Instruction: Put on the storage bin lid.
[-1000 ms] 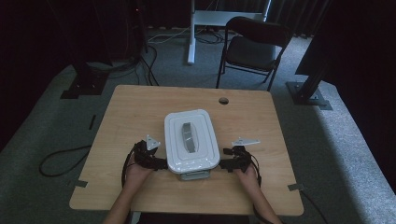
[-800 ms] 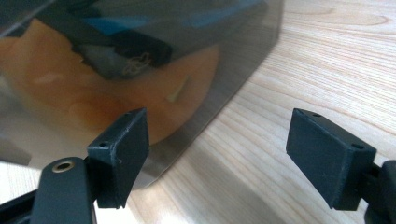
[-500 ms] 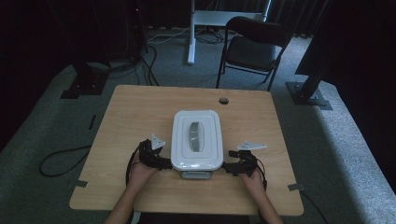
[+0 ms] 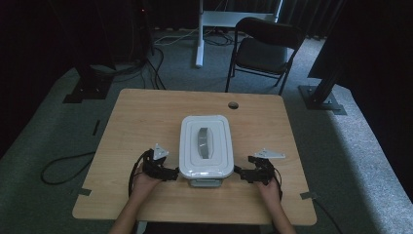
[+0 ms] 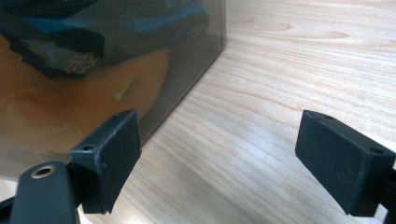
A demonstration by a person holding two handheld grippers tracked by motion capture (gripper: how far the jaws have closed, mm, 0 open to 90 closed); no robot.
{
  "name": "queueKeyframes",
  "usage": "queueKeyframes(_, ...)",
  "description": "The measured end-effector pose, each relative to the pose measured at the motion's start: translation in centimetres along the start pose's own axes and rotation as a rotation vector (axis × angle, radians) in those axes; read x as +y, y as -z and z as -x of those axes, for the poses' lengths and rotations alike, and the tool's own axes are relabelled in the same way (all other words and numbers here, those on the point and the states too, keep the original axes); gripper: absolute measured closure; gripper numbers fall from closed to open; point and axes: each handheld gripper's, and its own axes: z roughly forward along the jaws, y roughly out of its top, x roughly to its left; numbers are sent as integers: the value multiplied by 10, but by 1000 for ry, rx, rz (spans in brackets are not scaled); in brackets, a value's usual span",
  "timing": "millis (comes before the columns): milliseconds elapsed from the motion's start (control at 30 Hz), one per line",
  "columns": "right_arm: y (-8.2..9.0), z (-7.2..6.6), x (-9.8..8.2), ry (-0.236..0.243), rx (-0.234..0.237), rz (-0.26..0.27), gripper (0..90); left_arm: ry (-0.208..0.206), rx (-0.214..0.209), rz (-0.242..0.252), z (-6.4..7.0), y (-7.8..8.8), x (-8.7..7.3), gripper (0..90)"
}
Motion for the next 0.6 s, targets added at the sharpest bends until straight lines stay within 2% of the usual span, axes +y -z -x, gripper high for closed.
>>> queueKeyframes(333,5,0,-1,-4,0,18,135,15,-13,34,-6,11,-10,2)
queueKeyframes(467,11,0,-4,-7,-12,30,135,22,-16,43,-9,16,-15,2)
queueKeyframes(600,17,3,-7,-11,-35,37,135,13,-16,38,-12,18,-22,2)
